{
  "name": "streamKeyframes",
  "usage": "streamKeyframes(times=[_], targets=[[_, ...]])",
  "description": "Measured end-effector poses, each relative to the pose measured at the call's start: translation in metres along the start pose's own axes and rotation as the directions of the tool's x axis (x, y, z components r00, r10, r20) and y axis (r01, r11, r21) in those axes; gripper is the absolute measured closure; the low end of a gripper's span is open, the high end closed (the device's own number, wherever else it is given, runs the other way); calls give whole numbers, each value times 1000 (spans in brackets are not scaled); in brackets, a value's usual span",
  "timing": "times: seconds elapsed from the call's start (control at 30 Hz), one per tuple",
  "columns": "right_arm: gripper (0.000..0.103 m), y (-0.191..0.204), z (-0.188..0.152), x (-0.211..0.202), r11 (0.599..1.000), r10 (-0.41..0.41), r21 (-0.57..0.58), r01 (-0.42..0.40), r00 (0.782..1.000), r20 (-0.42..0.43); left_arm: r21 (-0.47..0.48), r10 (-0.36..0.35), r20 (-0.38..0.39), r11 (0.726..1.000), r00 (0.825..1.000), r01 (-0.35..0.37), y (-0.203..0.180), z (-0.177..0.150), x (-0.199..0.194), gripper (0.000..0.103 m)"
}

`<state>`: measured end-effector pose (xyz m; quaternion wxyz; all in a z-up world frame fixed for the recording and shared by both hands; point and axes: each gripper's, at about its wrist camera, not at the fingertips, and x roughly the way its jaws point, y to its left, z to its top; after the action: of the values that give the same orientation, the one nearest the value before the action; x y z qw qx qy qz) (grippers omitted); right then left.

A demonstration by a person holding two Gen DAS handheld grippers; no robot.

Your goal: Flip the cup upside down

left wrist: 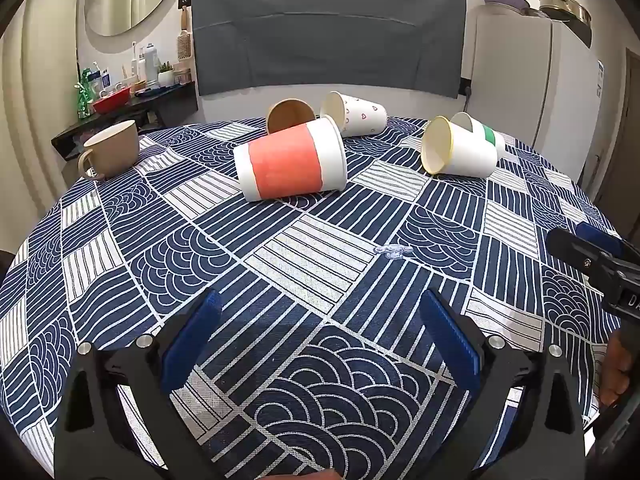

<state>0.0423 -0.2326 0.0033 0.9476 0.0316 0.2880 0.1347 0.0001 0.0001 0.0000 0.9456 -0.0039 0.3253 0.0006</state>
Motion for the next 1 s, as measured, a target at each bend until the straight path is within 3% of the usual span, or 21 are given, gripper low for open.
streamKeyframes(times=[1.0], targets=[[8, 3, 1, 3, 1000, 0, -2, 0, 1000, -5, 1, -9, -2, 1000, 1000, 9, -1, -2, 2, 6]])
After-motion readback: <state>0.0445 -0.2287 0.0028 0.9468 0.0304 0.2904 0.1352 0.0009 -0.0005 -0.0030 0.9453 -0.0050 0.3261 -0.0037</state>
